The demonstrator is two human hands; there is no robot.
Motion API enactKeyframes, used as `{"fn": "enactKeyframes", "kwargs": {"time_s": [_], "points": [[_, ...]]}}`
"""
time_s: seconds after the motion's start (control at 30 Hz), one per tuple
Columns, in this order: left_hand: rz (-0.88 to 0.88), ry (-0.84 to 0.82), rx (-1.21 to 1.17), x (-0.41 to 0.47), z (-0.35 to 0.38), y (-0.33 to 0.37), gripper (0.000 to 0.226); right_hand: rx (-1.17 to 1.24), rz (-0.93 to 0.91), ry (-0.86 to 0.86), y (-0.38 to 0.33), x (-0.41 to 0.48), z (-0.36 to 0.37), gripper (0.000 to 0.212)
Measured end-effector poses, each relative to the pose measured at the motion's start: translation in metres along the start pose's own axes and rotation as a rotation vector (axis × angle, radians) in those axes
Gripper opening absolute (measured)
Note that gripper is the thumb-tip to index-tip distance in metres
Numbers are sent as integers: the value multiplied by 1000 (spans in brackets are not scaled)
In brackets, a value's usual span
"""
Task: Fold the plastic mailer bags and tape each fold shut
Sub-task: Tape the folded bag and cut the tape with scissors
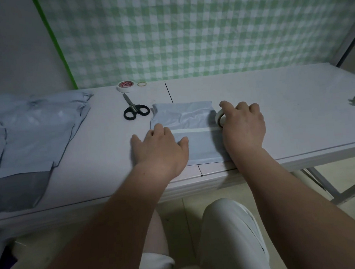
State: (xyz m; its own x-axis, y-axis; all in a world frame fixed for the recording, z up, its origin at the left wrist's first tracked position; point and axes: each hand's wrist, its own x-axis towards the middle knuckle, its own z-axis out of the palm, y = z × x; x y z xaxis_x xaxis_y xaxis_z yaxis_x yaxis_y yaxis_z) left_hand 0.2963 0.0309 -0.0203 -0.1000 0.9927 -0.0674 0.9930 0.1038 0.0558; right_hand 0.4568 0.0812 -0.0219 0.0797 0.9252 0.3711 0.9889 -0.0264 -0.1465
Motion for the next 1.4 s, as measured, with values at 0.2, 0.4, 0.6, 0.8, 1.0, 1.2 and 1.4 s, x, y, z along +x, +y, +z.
{"fn": "enactKeyframes", "kwargs": {"time_s": [0.2, 0.4, 0.6, 0.8, 1.0, 1.2, 1.4], "points": [[8, -18, 25, 1, -2, -11, 59, 7, 14, -10, 2, -1, 1, 47], [-23, 149, -121, 23, -22, -32, 30, 86, 0, -23, -2, 6, -14, 63], [-266, 160, -94, 66, -29, -68, 32, 250, -98, 14, -26, 7, -29, 57], [-203, 122, -139, 78, -19, -76, 29, 381, -131, -12, -44, 0, -29, 43], [-111, 330, -713, 47, -38, -53, 21, 855, 65, -192, -59, -5, -40, 23], [258, 297, -857, 4, -47, -5, 15, 1453, 346, -620, -49, -17, -59, 31], [536, 193, -765, 3, -47, 27, 8, 1800, 579, -564, -4, -22, -66, 21]]}}
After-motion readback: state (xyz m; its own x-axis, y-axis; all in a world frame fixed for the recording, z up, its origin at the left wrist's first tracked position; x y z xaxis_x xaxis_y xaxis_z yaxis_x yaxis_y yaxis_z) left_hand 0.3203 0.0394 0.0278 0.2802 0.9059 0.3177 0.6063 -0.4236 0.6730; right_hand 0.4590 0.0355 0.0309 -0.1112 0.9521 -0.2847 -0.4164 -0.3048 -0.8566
